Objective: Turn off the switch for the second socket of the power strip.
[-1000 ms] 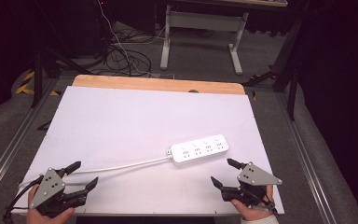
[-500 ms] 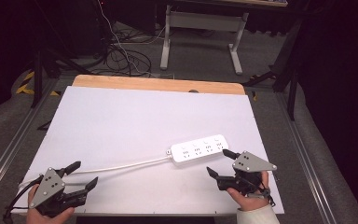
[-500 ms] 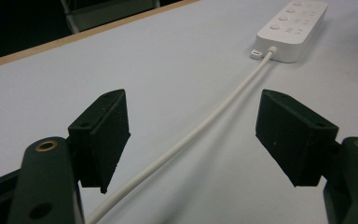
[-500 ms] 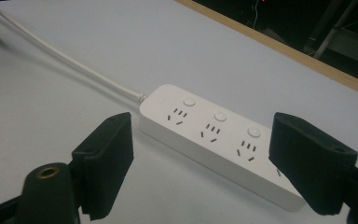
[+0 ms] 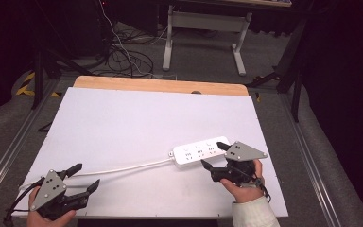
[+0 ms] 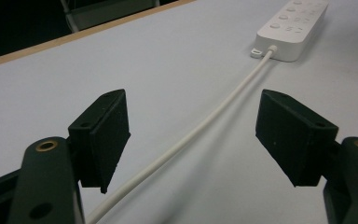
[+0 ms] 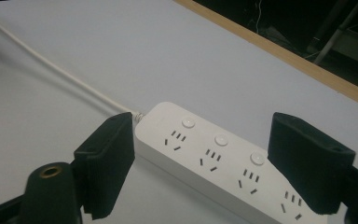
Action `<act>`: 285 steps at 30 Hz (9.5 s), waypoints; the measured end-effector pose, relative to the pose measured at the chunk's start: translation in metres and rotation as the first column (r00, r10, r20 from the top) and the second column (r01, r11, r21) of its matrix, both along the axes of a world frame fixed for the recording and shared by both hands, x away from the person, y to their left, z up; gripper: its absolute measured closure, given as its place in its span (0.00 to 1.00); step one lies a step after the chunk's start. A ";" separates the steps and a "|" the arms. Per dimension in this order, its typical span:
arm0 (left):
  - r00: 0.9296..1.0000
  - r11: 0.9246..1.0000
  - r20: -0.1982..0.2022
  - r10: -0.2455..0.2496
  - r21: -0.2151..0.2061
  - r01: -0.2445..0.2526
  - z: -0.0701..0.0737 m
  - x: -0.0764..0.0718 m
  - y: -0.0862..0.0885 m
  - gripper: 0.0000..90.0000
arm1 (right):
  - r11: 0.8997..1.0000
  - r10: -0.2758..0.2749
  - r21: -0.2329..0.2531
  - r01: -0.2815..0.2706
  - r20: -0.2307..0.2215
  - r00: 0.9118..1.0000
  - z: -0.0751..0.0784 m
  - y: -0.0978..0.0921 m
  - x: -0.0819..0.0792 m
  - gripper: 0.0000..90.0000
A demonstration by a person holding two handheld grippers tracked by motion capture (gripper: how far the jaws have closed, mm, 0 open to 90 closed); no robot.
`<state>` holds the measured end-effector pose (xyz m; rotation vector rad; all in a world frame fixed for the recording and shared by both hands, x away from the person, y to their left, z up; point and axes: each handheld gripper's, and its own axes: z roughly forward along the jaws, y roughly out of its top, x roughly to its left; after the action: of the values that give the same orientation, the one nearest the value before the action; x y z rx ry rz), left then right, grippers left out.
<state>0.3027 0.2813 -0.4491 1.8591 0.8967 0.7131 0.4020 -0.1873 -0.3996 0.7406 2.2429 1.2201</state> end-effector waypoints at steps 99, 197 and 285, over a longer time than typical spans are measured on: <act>1.000 1.000 -0.008 0.012 -0.001 -0.012 -0.001 0.001 -0.001 0.30 | 0.984 -0.150 -0.125 0.126 -0.213 0.965 -0.056 0.039 0.089 1.00; 1.000 1.000 -0.011 0.005 -0.002 -0.005 -0.001 0.002 0.000 0.30 | 0.998 -0.052 0.028 0.052 -0.004 0.999 -0.002 0.040 0.044 0.79; 0.999 1.000 -0.022 -0.027 -0.003 0.027 -0.006 -0.004 0.004 0.24 | 0.994 0.068 0.092 -0.053 -0.163 0.984 -0.080 -0.046 -0.016 0.13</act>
<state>0.2985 0.2850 -0.4555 1.8761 0.8844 0.6756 0.3859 -0.2334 -0.4798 0.8411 2.3739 1.3372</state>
